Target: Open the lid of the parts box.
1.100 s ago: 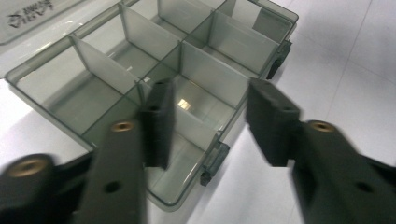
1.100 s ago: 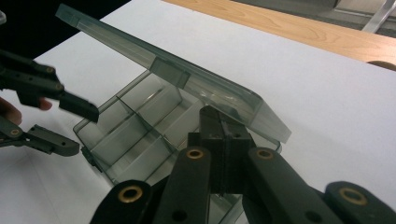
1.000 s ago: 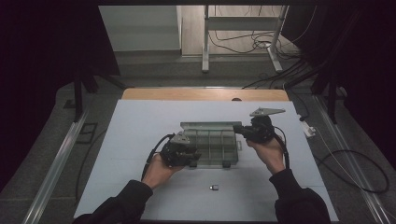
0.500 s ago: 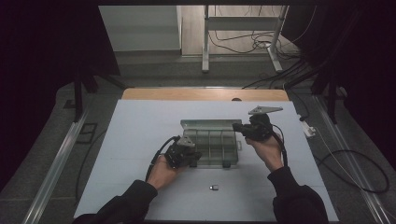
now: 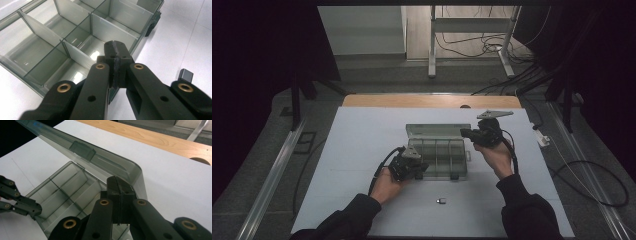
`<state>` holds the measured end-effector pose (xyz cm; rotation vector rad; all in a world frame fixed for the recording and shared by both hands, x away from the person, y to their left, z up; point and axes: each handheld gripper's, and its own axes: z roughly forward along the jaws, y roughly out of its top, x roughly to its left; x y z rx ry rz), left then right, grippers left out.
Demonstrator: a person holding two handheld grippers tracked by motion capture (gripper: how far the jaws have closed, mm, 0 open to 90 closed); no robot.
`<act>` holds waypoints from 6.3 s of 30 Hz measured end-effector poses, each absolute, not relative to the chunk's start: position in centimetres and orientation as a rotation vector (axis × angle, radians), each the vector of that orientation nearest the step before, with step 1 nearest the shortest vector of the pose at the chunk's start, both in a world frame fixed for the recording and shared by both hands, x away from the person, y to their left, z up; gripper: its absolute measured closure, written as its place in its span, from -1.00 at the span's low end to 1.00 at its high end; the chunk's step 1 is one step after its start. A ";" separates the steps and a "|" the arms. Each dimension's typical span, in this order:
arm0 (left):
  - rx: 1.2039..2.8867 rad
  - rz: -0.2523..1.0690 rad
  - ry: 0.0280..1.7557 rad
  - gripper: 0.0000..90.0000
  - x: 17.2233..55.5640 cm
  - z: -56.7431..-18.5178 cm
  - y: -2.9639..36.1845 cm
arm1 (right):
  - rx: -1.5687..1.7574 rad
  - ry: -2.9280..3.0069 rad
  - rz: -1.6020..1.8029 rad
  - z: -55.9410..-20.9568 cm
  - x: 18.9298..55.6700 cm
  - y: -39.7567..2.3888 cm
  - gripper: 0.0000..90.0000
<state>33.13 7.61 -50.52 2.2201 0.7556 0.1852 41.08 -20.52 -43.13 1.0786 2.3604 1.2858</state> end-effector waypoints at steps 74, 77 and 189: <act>2.229 0.175 0.755 0.97 33.3 -50.3 7.5 | 1.134 2.307 1.237 -43.1 45.8 -19.6 0.87; 2.225 0.173 0.754 0.89 33.3 -50.1 7.6 | 1.126 2.320 1.235 -43.0 45.4 -19.7 0.81; 2.014 0.354 1.006 -1.00 22.3 -46.2 23.1 | 1.123 2.422 1.191 -43.9 27.0 -27.1 -0.97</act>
